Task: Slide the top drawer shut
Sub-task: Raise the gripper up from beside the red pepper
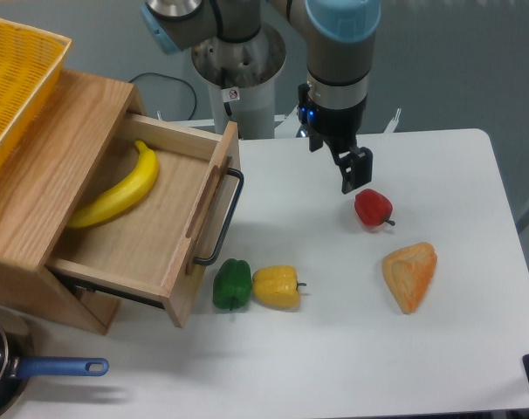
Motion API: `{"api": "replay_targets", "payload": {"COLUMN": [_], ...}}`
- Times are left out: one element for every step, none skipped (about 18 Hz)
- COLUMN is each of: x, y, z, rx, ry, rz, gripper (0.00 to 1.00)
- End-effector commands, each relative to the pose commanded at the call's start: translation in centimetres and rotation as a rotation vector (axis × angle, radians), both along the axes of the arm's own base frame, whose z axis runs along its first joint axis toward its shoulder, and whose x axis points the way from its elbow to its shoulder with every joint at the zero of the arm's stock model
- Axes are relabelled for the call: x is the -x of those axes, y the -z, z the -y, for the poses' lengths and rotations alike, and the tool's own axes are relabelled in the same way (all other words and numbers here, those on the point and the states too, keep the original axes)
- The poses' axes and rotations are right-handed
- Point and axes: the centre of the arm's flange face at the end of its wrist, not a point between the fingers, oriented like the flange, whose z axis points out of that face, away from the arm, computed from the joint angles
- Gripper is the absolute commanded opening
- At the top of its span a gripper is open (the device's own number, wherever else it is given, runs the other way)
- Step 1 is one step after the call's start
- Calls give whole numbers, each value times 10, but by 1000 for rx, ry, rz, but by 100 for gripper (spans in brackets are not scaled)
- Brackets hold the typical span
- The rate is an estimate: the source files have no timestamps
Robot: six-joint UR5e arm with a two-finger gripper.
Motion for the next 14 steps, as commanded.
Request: {"api": "replay_targets", "payload": {"x": [1,2,2,1,1,0,0,0,-1,0,0,-1,-2,-3], "y": [2,1,1,2,2,3,3,9,23,23,27,33,37,40], "z": [1,1,0,0,0,-1,-1,-1,1,1,1,2,2,1], "rx": [3,2,1,1,1,3,4,10,20,11,8,14,18,20], "ry": [-2,-3,-5,-3,-2,0,-3,-14,-27,-35,-38,-38,-40,-52], "rz": [2,1,2,3,3,5,7,16,36,26,25,30,37,42], "gripper": [100,100,100,100,100,100,100,100,100,100,100,100,100,100]}}
